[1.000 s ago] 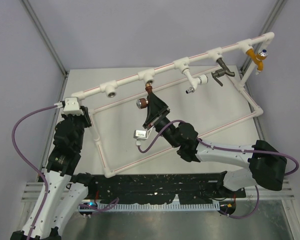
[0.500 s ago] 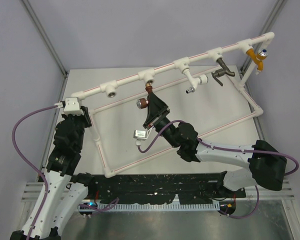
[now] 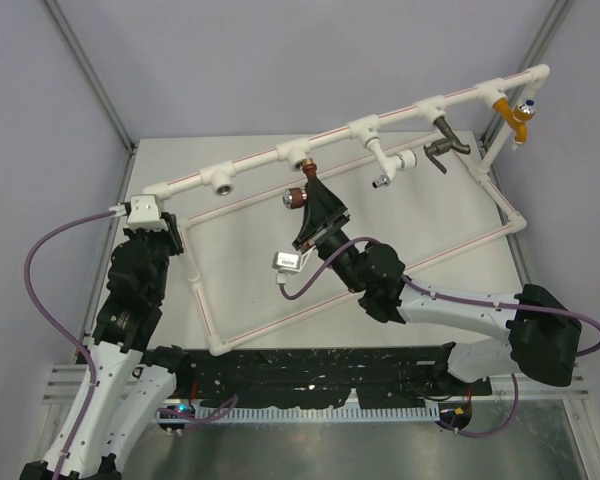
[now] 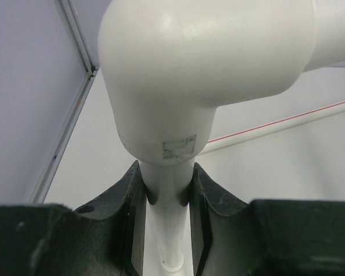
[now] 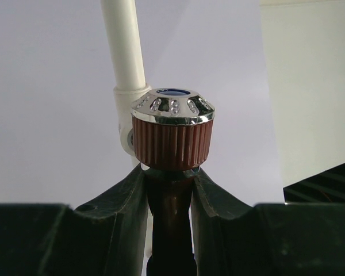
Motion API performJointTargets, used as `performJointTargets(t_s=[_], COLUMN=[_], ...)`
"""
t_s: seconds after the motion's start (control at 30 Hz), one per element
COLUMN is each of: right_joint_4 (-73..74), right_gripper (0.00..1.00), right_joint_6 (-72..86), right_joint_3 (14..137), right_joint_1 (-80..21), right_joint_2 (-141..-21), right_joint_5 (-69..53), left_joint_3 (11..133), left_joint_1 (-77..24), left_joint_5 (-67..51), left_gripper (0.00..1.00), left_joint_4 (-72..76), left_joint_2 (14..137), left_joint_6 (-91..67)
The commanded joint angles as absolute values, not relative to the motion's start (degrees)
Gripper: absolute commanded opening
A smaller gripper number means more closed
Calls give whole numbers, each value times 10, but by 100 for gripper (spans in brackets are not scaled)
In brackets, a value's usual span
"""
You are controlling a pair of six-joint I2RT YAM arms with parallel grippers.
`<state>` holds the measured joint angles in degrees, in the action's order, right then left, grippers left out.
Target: Install the water faucets
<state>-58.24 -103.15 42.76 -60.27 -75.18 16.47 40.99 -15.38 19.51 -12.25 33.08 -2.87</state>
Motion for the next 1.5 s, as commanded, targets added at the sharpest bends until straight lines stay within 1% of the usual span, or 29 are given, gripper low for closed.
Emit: performJointTargets(t_s=[0.0,0.43,1.1,1.3,1.47], right_joint_4=[-610,-607,-581,-520,-424], right_gripper=[5,5,5,5,5], right_joint_6=[-1024,-1015,-998,-984,-983], right_joint_3=[456,454,452,455,485], right_joint_1=[-599,-612,-592,-585,-579], right_joint_2=[-735,-746,-751,-739,-727], right_joint_5=[163,133,152,121,123], left_joint_3=[384,383,382,382,381], left_joint_1=[-168,-168,-168,-169,-168], left_joint_5=[150,149,149,147,148], left_gripper=[0,0,0,0,0], left_joint_4=[-207,-207,-207,-207,-207], left_joint_2=[340,339,336,335,334], left_joint_6=[-11,-11,-11,-11,-10])
